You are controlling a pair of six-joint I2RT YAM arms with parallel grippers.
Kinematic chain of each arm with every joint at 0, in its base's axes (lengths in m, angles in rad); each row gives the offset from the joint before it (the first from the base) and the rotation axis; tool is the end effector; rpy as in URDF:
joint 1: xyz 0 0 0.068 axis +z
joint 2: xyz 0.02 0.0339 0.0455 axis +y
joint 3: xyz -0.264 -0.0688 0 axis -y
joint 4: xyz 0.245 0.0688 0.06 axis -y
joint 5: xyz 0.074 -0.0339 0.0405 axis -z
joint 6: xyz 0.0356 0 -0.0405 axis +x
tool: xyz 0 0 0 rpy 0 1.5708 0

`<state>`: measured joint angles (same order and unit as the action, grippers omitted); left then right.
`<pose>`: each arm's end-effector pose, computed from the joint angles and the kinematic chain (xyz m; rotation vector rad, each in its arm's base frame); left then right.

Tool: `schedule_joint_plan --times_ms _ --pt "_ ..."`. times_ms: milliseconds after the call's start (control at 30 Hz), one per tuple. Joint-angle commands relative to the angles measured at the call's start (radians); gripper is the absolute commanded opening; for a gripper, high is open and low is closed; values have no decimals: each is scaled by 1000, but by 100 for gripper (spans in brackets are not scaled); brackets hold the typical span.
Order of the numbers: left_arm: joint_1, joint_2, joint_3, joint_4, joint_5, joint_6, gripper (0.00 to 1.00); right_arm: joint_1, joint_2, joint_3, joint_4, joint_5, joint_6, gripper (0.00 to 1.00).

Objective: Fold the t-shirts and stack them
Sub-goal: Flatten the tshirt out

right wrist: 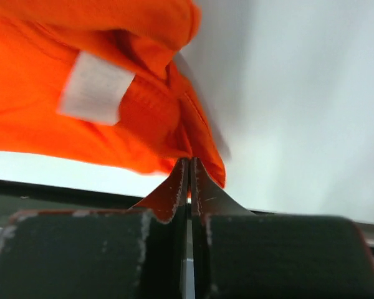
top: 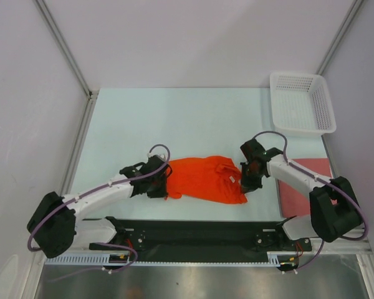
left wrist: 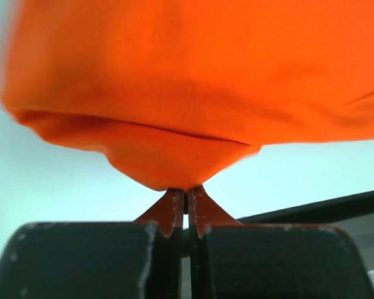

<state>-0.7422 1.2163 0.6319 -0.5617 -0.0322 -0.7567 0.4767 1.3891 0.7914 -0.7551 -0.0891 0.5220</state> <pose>0.1562 -0.1417 0.1761 -0.0299 2.7847 -0.3762 0.2049 0.1094 0.1780 0.0530 2.9801 0.2728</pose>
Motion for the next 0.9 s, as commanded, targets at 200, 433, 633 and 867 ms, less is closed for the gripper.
schedule_joint_plan --times_ms 200,433,633,867 --pt "52 -291 471 -316 -383 163 0 -243 -205 469 -228 -21 -91 0" --pt "73 -418 695 -469 -584 198 0 -378 -303 677 -354 -100 -166 0" --pt "73 -575 689 -484 -607 180 0 -380 -421 730 -382 -164 -137 0" --pt "73 -627 664 -469 -661 244 0 -380 -453 753 -308 -187 -94 0"
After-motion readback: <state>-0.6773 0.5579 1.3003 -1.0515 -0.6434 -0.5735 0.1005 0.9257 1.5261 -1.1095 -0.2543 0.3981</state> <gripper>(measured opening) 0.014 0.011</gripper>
